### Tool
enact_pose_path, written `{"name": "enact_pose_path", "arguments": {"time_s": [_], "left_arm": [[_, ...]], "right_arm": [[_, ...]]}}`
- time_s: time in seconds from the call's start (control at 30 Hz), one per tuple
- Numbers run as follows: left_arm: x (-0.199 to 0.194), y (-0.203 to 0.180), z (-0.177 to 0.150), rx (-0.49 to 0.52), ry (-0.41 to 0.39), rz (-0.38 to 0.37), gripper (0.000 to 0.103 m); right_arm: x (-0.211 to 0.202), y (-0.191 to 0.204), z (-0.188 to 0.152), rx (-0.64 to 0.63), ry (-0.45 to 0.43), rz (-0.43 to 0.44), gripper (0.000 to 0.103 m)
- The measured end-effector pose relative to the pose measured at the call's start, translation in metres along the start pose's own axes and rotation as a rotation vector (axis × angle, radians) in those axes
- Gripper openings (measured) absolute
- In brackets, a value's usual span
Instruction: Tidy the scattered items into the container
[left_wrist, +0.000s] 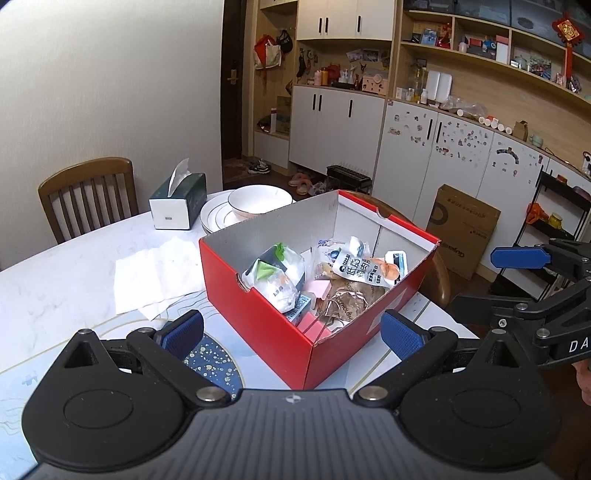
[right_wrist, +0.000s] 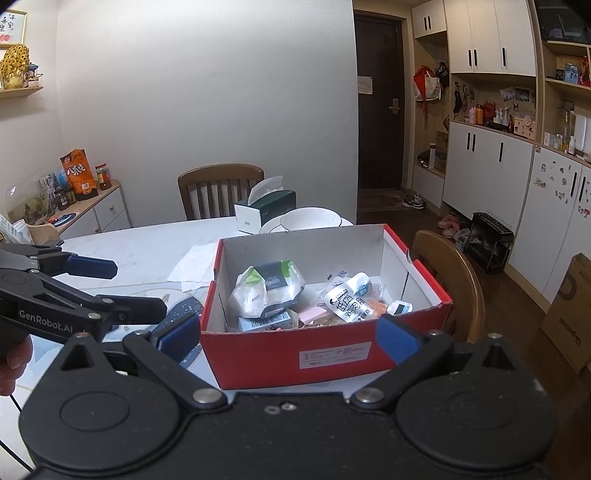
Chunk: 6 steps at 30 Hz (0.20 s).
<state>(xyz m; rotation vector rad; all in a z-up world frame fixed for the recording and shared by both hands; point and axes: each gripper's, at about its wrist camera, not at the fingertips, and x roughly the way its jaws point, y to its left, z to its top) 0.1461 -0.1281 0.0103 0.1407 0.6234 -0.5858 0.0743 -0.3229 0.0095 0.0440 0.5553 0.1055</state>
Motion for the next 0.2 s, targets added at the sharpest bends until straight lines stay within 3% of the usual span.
{"name": "enact_pose_path", "arguments": {"time_s": [0.2], "left_arm": [[-0.0009, 0.0011, 0.0001, 0.007, -0.003, -0.006, 0.102]], "right_arm": [[0.0015, 0.0025, 0.0009, 0.003, 0.004, 0.004, 0.102]]}}
